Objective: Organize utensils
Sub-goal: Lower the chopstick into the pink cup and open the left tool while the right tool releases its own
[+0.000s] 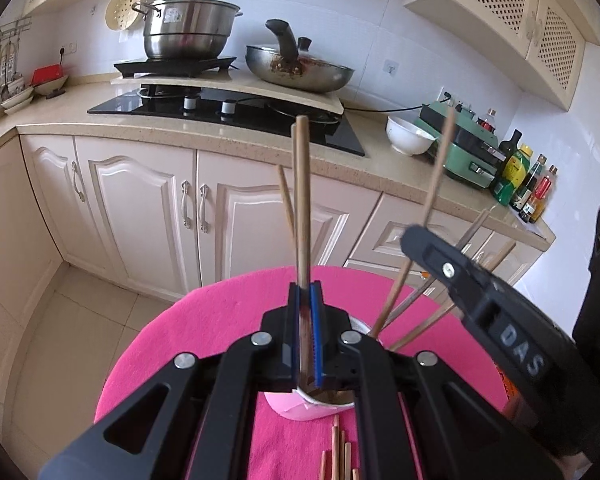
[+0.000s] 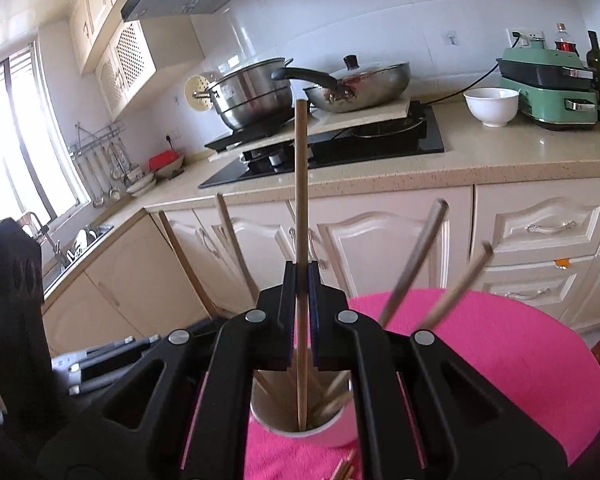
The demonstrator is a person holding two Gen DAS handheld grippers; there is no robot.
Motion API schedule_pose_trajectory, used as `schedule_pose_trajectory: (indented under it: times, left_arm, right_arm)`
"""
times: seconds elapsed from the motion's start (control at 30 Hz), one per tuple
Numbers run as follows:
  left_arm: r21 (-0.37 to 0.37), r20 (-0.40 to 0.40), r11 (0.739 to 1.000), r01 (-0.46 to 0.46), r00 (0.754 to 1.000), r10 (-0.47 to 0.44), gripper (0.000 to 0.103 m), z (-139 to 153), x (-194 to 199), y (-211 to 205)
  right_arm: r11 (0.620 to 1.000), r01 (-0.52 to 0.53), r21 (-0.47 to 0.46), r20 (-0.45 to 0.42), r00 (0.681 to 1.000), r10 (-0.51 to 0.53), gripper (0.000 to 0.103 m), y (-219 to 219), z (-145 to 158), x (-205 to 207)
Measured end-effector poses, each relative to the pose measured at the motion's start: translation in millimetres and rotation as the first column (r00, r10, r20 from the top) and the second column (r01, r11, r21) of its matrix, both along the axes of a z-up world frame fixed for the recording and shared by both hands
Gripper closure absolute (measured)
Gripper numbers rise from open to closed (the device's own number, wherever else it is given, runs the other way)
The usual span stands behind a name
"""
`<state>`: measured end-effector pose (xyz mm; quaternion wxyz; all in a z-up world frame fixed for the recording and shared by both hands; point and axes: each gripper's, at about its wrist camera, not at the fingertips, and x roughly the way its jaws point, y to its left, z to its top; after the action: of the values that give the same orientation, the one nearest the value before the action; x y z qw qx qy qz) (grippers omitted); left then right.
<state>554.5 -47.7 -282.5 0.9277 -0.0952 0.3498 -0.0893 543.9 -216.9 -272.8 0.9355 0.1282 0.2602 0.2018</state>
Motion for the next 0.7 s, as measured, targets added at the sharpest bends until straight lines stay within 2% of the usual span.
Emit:
schedule_pose_trajectory:
  times: [0.13, 0.2, 0.23, 0.33, 0.7]
  left_arm:
    - [0.008, -0.019, 1.0, -0.002, 1.0, 0.002, 0.096, 1.1, -3.2, 1.4]
    - [0.017, -0.031, 1.0, -0.014, 0.999, 0.014, 0.088, 0.9, -5.9, 2.6]
    - [0.021, -0.034, 0.999, -0.025, 0.999, 0.026, 0.078, 1.1, -7.2, 3.0]
    - [0.014, -0.039, 0.999, -0.032, 0.999, 0.033, 0.076, 1.2, -13.7, 4.1]
    - [0.077, -0.063, 0.996, -0.045, 0.997, 0.05, 0.071, 1.1, -39.9, 13.3]
  right_arm:
    - [1.0, -0.004, -0.019, -0.016, 1.0, 0.004, 0.097, -2.0, -2.6, -13.8]
    - [1.0, -0.006, -0.028, -0.022, 1.0, 0.005, 0.097, -2.5, -2.6, -18.8]
    - [1.0, -0.007, -0.029, -0.025, 1.0, 0.006, 0.097, -3.2, -2.4, -20.6]
    - [0.999, -0.009, -0.043, -0.038, 0.999, 0.008, 0.097, -3.7, -2.8, -27.3]
    - [0.998, -0.009, -0.059, -0.093, 0.996, 0.003, 0.097, -1.9, -6.5, -41.3]
